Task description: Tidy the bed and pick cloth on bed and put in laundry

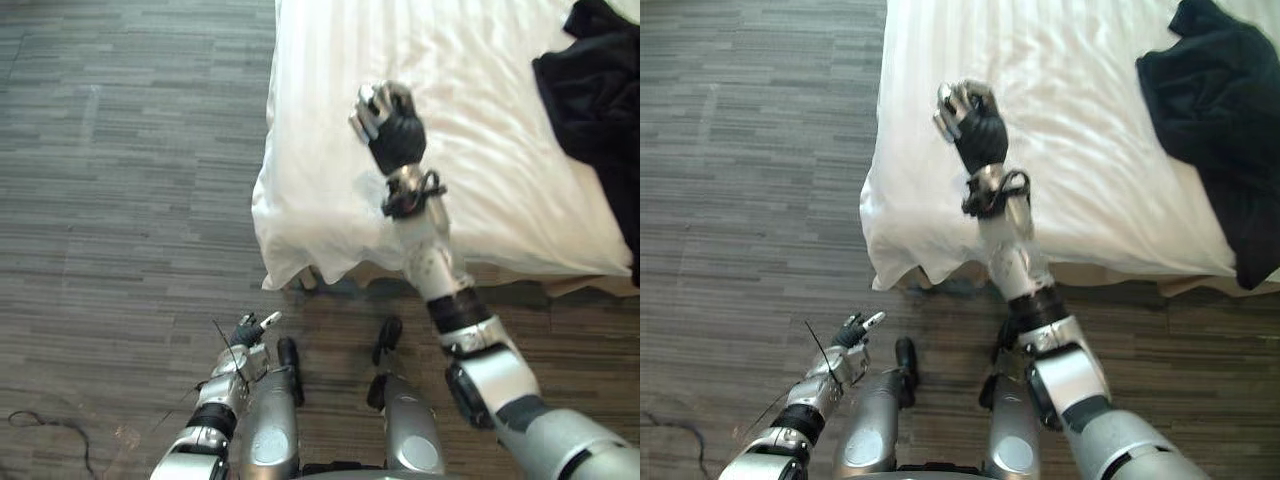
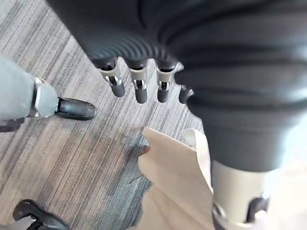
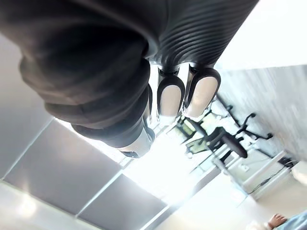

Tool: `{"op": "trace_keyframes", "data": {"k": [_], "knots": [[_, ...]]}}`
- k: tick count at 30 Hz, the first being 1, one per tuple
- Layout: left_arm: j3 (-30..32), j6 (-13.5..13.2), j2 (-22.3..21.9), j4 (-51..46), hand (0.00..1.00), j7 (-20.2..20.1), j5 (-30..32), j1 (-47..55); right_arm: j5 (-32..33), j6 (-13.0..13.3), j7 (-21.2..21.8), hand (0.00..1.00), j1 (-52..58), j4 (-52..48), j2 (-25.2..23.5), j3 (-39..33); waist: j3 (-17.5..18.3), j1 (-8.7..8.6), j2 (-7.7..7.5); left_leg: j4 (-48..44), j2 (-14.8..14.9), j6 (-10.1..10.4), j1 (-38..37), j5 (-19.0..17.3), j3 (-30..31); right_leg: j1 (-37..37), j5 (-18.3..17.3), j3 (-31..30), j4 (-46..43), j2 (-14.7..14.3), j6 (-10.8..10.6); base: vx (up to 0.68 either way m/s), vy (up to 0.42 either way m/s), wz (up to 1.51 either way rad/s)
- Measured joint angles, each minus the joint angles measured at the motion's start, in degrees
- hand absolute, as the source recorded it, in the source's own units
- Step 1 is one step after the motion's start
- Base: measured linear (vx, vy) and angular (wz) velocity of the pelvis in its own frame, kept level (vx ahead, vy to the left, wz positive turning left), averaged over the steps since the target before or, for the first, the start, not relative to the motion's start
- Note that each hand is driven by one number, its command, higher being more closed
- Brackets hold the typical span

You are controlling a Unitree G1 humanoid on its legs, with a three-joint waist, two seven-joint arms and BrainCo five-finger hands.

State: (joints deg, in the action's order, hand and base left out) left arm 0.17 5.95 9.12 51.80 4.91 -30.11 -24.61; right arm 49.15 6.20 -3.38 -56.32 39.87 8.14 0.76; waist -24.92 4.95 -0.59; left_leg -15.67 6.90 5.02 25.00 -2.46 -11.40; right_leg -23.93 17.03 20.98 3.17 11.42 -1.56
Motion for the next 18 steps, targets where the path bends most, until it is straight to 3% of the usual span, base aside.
{"op": "trace_keyframes", "data": {"k": [2, 8, 12, 15, 16, 17, 18], "knots": [[0.13, -0.60, -0.31, 0.55, 0.00, 0.25, 0.53, -0.43, 0.99, 1.59, -0.26, 1.00, -0.13, -1.11, 0.16, -0.64, 0.07, 0.41, 0.36, -0.69, 0.18, 0.15, 1.61, -0.16, -0.19, -1.50, 0.19, -0.68, 0.07, -0.21, 0.23, 0.01, 0.000, -0.06], [0.23, -1.58, -2.35, 0.57, 0.00, 1.80, 0.53, -0.71, 1.98, 4.36, -1.41, 1.00, 4.19, -2.80, 1.25, -2.35, 0.17, -1.56, 0.90, -4.87, 0.50, -0.73, 1.99, -3.30, -1.94, -1.56, 0.60, -3.63, -0.10, -0.16, -0.06, -0.04, 0.078, -0.18], [0.49, -1.03, -0.02, -2.42, 0.00, 1.49, 0.43, 2.63, 5.71, 4.85, 3.51, 1.00, 22.46, -11.14, 0.69, -7.11, 0.20, -5.29, 0.01, -6.46, 0.59, -1.01, -3.02, -6.27, -4.25, 2.90, -0.64, -5.85, 0.30, 0.12, -1.24, -0.04, 0.125, -0.28], [2.64, -0.09, 0.74, -4.75, 0.00, 0.60, 0.45, 6.37, 7.95, 4.46, 7.33, 1.00, 38.46, -5.49, -1.06, -15.60, 0.84, -7.36, -1.82, -5.60, 0.92, -0.87, -8.47, -7.99, -7.24, 6.34, -1.46, -8.24, 0.69, -0.23, -2.05, 0.04, 0.077, -0.46], [2.78, 0.02, 0.54, -4.79, 0.00, -0.05, 0.50, 6.85, 8.89, 4.20, 8.33, 0.00, 44.25, -0.22, -1.58, -20.05, 1.01, -7.60, -2.10, -4.93, 0.89, -0.67, -9.92, -8.39, -8.46, 6.83, -1.52, -8.87, 0.90, -0.27, -2.14, 0.07, 0.044, -0.41], [2.77, 0.08, 0.48, -4.99, 0.00, -0.26, 0.55, 7.33, 8.90, 4.11, 8.97, 0.00, 47.39, 1.68, -1.60, -21.71, 1.07, -7.86, -2.18, -4.60, 0.90, -0.67, -10.59, -8.50, -9.07, 6.96, -1.59, -9.38, 0.93, -0.34, -2.22, 0.09, 0.033, -0.50], [2.90, 0.17, 0.33, -5.04, 0.00, -0.85, 0.66, 8.87, 8.81, 3.95, 9.99, 0.00, 53.23, 3.74, -1.76, -23.44, 1.13, -9.41, -2.28, -3.75, 0.91, -0.62, -12.40, -8.68, -10.00, 7.66, -1.65, -10.39, 0.97, -0.59, -2.30, 0.08, 0.019, -0.44]]}}
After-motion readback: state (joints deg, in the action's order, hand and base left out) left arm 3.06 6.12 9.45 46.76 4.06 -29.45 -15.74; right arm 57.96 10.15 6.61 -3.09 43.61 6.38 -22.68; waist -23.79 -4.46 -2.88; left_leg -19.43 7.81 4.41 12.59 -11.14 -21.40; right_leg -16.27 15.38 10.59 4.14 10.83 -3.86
